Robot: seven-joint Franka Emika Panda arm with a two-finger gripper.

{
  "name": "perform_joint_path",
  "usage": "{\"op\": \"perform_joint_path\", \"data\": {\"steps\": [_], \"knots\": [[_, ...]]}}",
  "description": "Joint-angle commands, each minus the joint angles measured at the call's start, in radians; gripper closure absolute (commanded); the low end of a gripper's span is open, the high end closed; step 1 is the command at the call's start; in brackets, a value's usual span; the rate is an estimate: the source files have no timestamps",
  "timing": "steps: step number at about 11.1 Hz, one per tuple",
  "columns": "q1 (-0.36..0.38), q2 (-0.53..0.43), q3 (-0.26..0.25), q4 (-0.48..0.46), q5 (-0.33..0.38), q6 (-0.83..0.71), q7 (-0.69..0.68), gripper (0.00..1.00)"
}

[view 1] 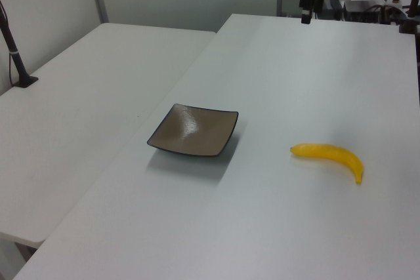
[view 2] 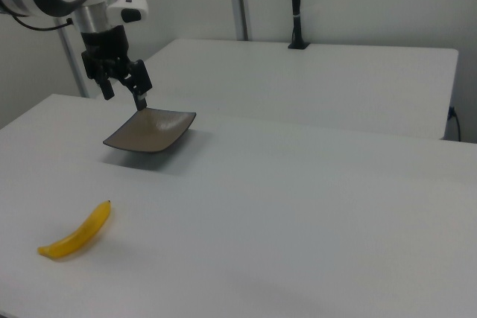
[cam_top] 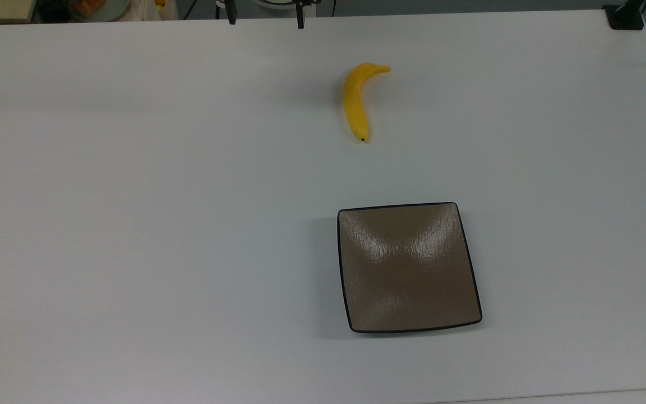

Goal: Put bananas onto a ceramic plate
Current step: 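Move the open gripper toward the yellow banana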

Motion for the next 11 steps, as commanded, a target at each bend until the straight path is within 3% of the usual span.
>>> {"op": "perform_joint_path", "data": {"steps": [1, 4, 7, 11], "knots": [[0.008, -0.012, 0.003, -0.028, 0.003, 0.023, 0.005, 0.0], [0.012, -0.016, 0.044, -0.056, 0.012, 0.02, -0.023, 0.0], [0.012, -0.022, 0.133, -0.114, 0.014, 0.012, -0.104, 0.0], [0.012, -0.047, 0.236, -0.217, 0.015, -0.016, -0.092, 0.0]]}}
